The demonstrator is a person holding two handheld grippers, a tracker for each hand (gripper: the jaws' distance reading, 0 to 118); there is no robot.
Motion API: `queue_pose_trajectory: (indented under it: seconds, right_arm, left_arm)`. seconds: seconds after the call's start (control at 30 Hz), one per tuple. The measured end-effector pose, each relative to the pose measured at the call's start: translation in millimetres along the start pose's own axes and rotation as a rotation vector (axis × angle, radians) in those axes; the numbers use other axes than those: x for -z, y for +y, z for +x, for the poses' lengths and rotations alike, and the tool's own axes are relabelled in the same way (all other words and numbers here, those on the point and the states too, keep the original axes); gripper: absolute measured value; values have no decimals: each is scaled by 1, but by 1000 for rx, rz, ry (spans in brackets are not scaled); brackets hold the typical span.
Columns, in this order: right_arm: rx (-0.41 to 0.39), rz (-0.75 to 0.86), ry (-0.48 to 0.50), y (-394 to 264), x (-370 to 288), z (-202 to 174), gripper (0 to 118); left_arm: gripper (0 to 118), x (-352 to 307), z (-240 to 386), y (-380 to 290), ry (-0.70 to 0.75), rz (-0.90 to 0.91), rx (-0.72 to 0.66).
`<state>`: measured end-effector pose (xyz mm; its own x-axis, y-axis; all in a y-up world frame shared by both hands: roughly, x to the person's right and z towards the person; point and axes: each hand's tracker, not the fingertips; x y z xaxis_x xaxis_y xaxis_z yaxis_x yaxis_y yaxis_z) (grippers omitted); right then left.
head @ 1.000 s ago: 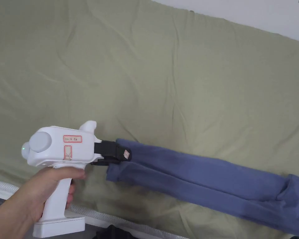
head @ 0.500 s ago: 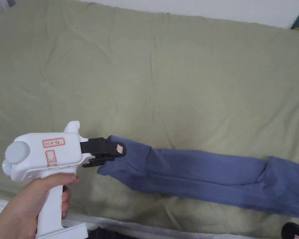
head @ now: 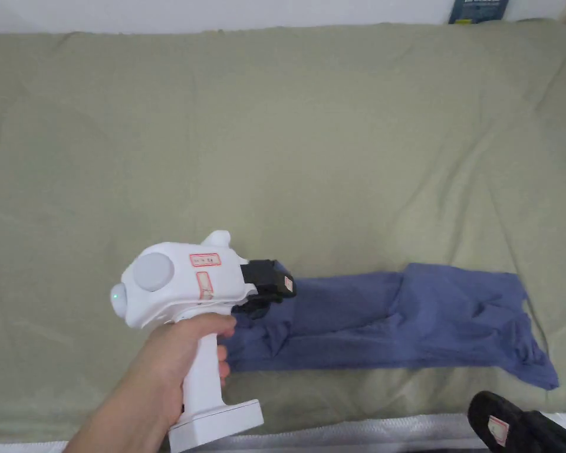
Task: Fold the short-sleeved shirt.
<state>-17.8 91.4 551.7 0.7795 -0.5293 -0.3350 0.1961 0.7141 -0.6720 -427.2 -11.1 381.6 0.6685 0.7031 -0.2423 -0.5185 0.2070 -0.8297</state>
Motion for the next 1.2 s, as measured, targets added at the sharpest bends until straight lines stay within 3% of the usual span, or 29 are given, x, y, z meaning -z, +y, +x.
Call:
queue_pose_trajectory:
  seconds: [0.1, 0.17, 0.2, 0.27, 0.3, 0.4, 0.47, 0.53, 0.57, 0.6, 0.67, 0.73, 0.8, 1.03, 1.2]
  right_arm:
    - [-12, 24, 2, 3, -4, 3, 0]
    - [-24, 31, 8, 4, -7, 3, 0]
    - [-33, 36, 13, 5, -8, 3, 0]
    - [-43, 39, 22, 4, -9, 2, 0]
    - [-48, 38, 27, 4, -10, 2, 0]
    - [-67, 32, 34, 0, -10, -1, 0]
    - [-65, 31, 38, -3, -11, -1, 0]
    - [-50, 25, 47, -8, -9, -3, 0]
    - [-45, 21, 48, -10, -9, -3, 0]
    - [-41, 15, 50, -13, -8, -4, 0]
    - [-35, 1, 54, -17, -6, -6, 0]
    - [-34, -14, 59, -21, -4, -8, 0]
    - [-39, -22, 55, -21, -4, -9, 0]
    - [-29, -23, 12, -16, -6, -2, 0]
    - [-22, -26, -10, -11, -5, 3, 0]
  left_arm:
    - [6, 46, -8, -2, 124, -67, 39]
    - [7, 44, 1, -1, 134, -3, 52]
    - [22, 38, 5, -3, 107, -3, 54]
    - [72, 30, 14, -3, -11, -34, 94]
    - [86, 16, 26, -4, 25, -45, 123]
    - [89, -47, 47, -11, -65, 138, 298]
    - [91, -89, 51, -17, -106, 231, 340]
    - [91, -120, 36, -21, -10, 339, 352]
    - [89, -125, 26, -21, 53, 336, 341]
    - [72, -128, 16, -22, 99, 298, 317]
    - [0, -115, -11, -21, 71, 191, 206]
    - [0, -88, -22, -24, 12, 160, 185]
    - [0, -57, -24, -29, 70, 56, 178]
    - [0, 59, -9, -36, -58, -22, 132]
    - [0, 39, 2, -40, -34, 21, 220]
